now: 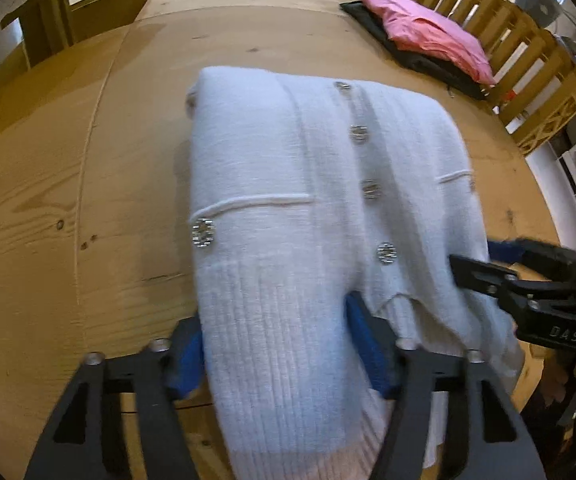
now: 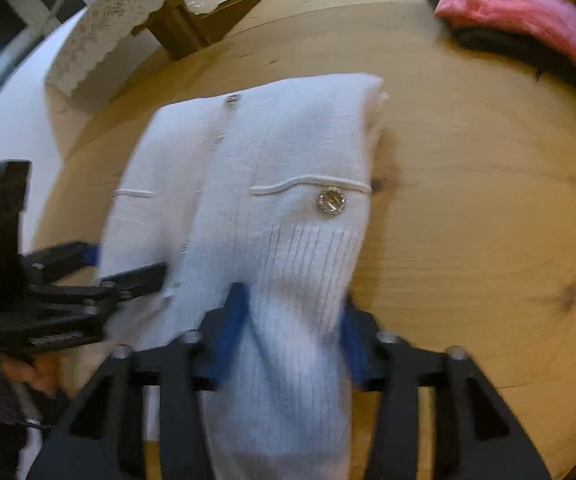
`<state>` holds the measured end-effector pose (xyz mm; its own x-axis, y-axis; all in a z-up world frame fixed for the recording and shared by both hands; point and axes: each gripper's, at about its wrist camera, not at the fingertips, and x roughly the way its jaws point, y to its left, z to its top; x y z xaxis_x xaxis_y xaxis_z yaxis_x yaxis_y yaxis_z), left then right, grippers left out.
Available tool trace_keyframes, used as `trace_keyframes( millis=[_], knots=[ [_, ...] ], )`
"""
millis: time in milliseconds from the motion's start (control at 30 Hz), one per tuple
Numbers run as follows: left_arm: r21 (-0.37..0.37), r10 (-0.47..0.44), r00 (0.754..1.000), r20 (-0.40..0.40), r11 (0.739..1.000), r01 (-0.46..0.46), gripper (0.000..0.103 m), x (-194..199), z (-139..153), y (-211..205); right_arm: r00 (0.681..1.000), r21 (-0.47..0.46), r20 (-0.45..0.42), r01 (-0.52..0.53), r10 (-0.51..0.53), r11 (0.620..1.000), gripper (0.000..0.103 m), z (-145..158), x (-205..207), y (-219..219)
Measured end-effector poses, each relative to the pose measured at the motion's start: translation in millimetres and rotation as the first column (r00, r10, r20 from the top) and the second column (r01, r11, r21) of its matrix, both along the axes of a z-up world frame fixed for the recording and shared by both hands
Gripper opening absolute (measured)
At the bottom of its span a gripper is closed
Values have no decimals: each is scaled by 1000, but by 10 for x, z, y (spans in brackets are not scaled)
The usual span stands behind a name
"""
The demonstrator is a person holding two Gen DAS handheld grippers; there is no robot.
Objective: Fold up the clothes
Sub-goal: 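Grasp the folded cardigan with both grippers and lift it, then carry the cardigan with both grippers and lower it onto the pink garment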
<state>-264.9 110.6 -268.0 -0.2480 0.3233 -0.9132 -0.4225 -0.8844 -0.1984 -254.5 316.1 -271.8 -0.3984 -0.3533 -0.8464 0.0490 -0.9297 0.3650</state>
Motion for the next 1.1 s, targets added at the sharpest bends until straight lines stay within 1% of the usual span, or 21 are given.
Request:
trace_keyframes(
  millis=[33,100,167,300,400,567,667,700,767,800,900,933,967,1033,1100],
  knots=[
    [6,1,1000,-6,1000,-1,50,17,3,1,1000,-13,-3,-4,4,1000,35,4,10,-22],
    [54,18,1000,0,998,-18,39,25,8,-31,1000,-46,-3,-1,1,999,32,1,28,-42],
    [102,39,999,10,994,-40,35,28,11,-61,1000,-59,-10,4,-4,998,28,9,56,-64],
    [146,63,998,7,987,-64,30,113,82,-100,998,-64,-65,23,-27,998,24,178,176,-82],
    [174,60,998,-15,983,-56,29,132,250,-112,993,-72,-110,38,-46,997,24,347,266,-64],
    [208,18,996,-89,978,1,28,131,696,36,984,-77,-165,50,-62,996,23,664,366,40],
    [235,9,993,-114,972,18,28,67,883,127,978,-78,-196,62,-77,995,23,871,369,211],
    [245,7,993,-115,969,21,28,49,935,155,976,-81,-199,68,-83,994,23,908,402,231],
    [266,4,993,-118,963,28,28,13,1038,211,973,-79,-206,86,-101,993,22,1079,426,330],
    [272,1,992,-123,962,33,28,9,1093,233,973,-77,-209,85,-100,993,22,1142,369,346],
    [271,-21,989,-149,961,61,28,22,1265,370,966,-65,-235,97,-110,993,22,1332,434,468],
    [268,-34,987,-157,960,76,28,13,1306,449,963,-67,-242,102,-115,993,22,1379,321,439],
    [263,-45,985,-166,961,88,28,-6,1337,530,962,-72,-246,106,-120,992,22,1405,332,477],
    [262,-61,983,-174,959,106,28,-43,1396,609,958,-84,-252,117,-135,990,22,1452,366,663],
    [271,-82,981,-177,954,129,28,-206,1436,795,954,-91,-259,128,-148,988,22,1494,347,840]
  ],
)
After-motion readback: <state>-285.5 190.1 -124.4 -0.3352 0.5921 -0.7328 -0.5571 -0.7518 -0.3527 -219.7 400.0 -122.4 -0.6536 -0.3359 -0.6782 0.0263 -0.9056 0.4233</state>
